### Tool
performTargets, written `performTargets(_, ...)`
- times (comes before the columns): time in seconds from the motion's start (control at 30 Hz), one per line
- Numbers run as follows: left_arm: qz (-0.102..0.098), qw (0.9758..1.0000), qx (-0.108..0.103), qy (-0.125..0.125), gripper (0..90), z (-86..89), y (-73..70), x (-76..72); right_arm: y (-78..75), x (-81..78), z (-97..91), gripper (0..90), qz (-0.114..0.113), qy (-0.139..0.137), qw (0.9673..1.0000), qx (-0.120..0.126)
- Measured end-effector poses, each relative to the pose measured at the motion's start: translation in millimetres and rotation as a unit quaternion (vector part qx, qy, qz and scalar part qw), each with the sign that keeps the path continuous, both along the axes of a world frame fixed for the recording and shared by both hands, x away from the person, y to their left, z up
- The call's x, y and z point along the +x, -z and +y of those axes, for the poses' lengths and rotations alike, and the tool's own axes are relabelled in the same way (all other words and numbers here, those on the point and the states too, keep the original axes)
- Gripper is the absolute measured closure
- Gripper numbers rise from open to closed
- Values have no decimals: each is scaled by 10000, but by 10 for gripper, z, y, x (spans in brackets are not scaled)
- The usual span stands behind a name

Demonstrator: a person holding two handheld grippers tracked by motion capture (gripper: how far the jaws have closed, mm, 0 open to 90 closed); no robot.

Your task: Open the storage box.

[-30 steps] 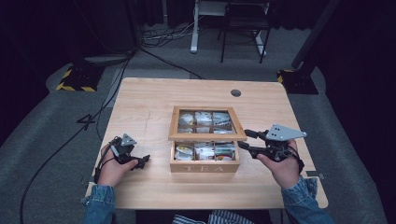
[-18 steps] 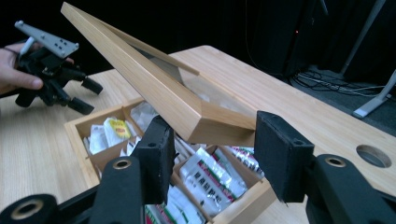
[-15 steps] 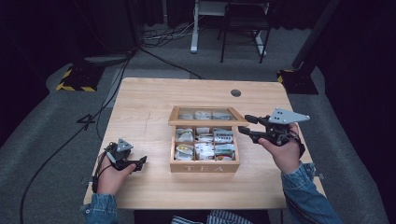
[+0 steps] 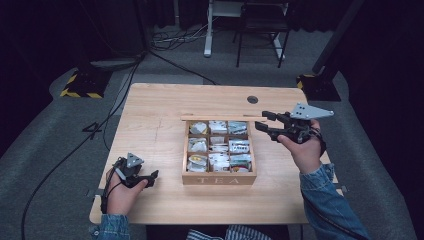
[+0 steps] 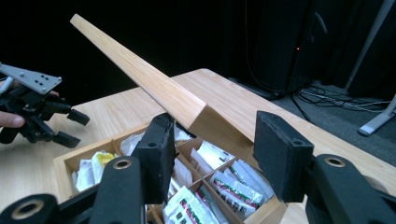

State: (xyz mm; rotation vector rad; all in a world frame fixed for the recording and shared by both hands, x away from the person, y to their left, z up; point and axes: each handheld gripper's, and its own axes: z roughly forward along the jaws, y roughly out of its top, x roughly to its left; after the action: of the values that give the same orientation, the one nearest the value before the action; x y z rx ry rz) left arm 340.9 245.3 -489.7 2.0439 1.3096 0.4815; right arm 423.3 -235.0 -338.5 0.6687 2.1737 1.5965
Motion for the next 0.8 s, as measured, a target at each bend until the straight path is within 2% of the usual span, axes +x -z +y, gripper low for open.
performTargets(0.23,-35,10000,-86,10,251,22,-23,76,4,13,18,490,17,80,10000,-12)
performTargets(0.3,-44,10000,-50,45,253,14,-33,93,2,4,20,494,5,99,10000,2)
performTargets(0.5,-17,9997,-132,210,266,-56,-24,154,18,-25,20,495,17,107,9999,-22)
performTargets(0.8,-59,9995,-123,302,269,-111,-62,168,37,-72,24,500,10,126,9999,-105)
